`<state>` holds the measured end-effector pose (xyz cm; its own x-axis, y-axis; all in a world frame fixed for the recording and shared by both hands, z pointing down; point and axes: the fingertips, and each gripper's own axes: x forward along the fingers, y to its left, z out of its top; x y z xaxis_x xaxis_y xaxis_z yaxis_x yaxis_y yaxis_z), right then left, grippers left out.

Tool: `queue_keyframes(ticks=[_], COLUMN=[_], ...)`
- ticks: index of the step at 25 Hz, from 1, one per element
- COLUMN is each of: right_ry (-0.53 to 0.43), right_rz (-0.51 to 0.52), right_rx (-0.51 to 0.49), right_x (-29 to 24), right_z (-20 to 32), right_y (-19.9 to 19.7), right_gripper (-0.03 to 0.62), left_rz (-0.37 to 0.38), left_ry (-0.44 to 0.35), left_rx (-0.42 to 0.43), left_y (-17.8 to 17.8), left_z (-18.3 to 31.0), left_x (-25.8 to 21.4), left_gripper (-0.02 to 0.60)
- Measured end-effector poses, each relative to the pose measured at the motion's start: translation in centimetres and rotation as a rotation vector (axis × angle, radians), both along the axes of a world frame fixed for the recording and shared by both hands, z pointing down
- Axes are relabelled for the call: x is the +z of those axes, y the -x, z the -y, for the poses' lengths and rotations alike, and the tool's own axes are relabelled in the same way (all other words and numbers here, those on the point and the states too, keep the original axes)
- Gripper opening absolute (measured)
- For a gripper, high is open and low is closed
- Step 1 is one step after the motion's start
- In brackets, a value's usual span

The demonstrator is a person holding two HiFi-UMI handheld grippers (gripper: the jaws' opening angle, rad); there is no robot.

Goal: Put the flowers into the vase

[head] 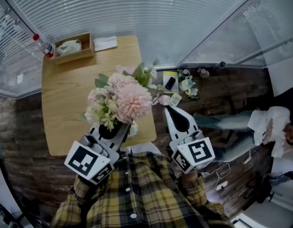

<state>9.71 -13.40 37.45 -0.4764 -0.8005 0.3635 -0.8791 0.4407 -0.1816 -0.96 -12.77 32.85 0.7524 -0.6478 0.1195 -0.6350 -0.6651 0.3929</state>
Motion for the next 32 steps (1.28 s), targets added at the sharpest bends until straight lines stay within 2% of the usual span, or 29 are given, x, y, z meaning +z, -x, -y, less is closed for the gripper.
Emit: queue_keyframes(ticks=[6,17,20,27,32], right_ry=[0.013,0.024,0.025,0.023,0.025], right_rz=[-0.005,-0.004,-0.006,-0.001,0.01], right_rx=[-0.027,-0.056,-0.064,-0.066,-0.067], right_x=[0.4,0.7,0.7,0.7,0.9], right_z=[-0.2,-0.5,-0.5,-0.4,-0.5], right_y=[0.9,1.6,1.8,1.8,2.1], right_gripper=[0.014,0.014,0.014,0.014,0.014], left_rz=[0.051,0.054,0.083,0.176,0.227], left_ry=[0.02,0.069,0.083,0.105,0.125], left_rx=[0.02,0.073,0.1,0.186,0.209], left_y=[-0.1,-0.5,-0.6,-1.1,-0.9], left_z=[-0.9,-2.3,-2.8,-4.0,-4.6], left_x=[2.4,4.3,4.7,5.8,6.9], left_gripper=[0.015,0.017,0.02,0.121,0.152])
